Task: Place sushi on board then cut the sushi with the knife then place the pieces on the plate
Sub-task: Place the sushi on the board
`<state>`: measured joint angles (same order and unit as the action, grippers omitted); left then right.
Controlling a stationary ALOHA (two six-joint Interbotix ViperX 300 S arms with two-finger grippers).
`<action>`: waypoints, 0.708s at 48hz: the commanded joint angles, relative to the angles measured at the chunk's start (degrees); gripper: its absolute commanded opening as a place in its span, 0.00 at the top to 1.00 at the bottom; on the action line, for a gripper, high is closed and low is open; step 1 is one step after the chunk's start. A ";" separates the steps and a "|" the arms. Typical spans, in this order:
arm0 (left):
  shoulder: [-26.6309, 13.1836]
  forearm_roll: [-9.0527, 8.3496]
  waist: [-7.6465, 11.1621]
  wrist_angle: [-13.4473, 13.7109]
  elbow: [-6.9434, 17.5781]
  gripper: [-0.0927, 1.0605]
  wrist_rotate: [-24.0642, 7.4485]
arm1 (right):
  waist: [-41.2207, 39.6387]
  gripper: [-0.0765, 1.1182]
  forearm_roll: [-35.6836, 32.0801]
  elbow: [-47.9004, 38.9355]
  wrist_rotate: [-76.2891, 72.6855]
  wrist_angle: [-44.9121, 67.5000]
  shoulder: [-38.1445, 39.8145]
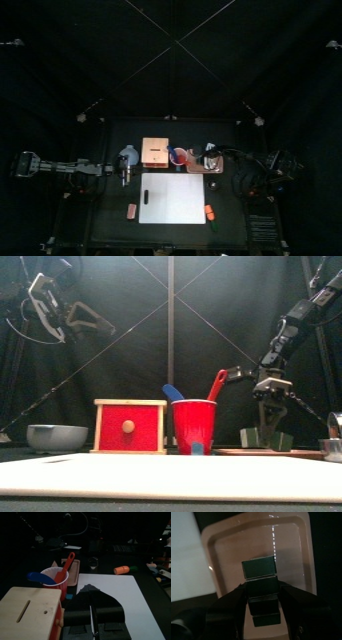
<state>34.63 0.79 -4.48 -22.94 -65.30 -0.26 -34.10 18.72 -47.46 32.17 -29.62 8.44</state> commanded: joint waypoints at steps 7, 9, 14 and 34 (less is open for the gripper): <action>-0.09 0.00 -0.18 -0.26 0.70 0.92 -0.09 | 0.88 0.40 1.58 2.20 -15.03 -3.69 8.53; -0.09 0.09 -0.26 -0.18 0.70 0.92 -0.09 | 2.11 0.40 -0.70 2.11 -19.34 -3.96 9.67; -0.09 0.09 -0.26 -0.18 0.62 0.92 -0.09 | 6.24 0.40 -7.82 1.93 -31.73 -4.75 12.39; -0.09 -0.09 -0.26 -0.18 0.26 0.92 -0.18 | 30.15 0.40 -34.01 3.16 -93.43 -8.35 13.62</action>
<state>34.63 0.79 -4.57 -22.85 -65.74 -0.35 -8.26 -11.51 -46.23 -53.44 -37.97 21.36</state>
